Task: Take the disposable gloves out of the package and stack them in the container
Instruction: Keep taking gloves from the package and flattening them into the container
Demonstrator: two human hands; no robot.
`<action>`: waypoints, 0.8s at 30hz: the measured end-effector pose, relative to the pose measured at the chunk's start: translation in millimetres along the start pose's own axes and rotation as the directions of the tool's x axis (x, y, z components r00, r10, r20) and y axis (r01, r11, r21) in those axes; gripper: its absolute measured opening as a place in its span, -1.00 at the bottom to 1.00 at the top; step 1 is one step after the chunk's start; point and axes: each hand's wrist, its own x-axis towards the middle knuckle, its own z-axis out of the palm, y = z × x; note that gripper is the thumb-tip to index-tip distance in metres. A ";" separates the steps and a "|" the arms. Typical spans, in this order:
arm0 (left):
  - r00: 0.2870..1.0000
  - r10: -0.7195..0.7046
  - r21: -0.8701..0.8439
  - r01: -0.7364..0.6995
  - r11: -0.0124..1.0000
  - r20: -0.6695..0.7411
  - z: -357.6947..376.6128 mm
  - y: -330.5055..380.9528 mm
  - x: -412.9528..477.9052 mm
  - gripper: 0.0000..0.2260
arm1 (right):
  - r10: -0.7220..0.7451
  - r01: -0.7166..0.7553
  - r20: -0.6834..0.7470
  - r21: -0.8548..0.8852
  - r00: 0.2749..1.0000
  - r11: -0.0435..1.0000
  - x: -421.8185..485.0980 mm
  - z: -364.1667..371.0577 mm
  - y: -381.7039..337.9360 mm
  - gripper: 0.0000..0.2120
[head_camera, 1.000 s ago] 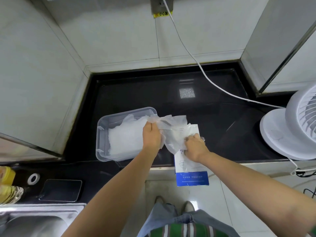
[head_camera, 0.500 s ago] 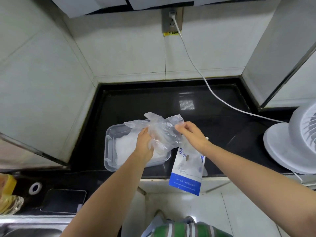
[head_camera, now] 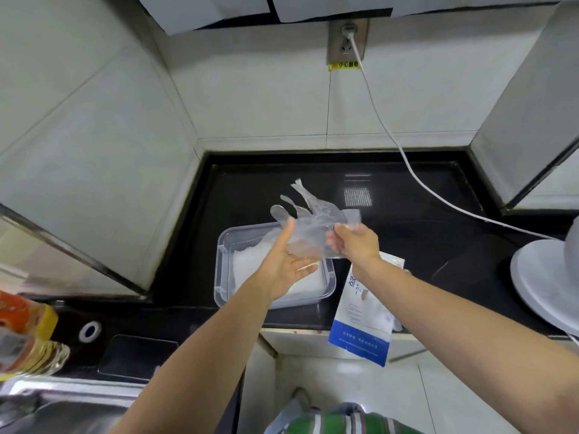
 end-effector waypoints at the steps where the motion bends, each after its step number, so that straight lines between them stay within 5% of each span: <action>1: 1.000 0.018 0.048 -0.019 0.999 0.017 6.4 -1.2 -0.1 -0.44 | -0.013 0.013 0.011 -0.017 1.000 1.000 -3.9 3.2 2.5 -0.86; 6: 0.911 0.064 -0.032 -0.084 0.996 -0.408 20.2 -6.6 14.4 -0.94 | 0.006 0.001 0.099 -0.069 0.995 0.998 -9.9 9.3 11.2 -0.92; 11: 0.903 0.269 0.265 -0.184 0.947 -0.334 5.0 -0.6 6.0 -0.94 | -0.004 0.006 0.089 -0.017 0.996 1.000 -4.1 0.5 3.3 -0.85; 16: 0.923 0.187 0.415 -0.034 0.909 -0.335 -42.7 4.5 4.7 -0.78 | -0.027 0.019 -0.098 -0.084 0.995 0.996 9.0 -12.8 1.4 -0.90; 21: 0.941 0.174 0.811 0.147 0.567 -0.292 -75.8 10.2 14.3 -0.71 | -0.335 0.308 -0.058 -0.275 0.940 0.911 5.9 -0.5 -0.8 -0.89; 24: 0.895 0.302 0.868 0.162 0.469 -0.330 -78.9 16.5 20.0 -0.74 | -0.472 0.510 0.194 -0.336 0.860 0.791 -5.3 22.8 -6.9 -0.87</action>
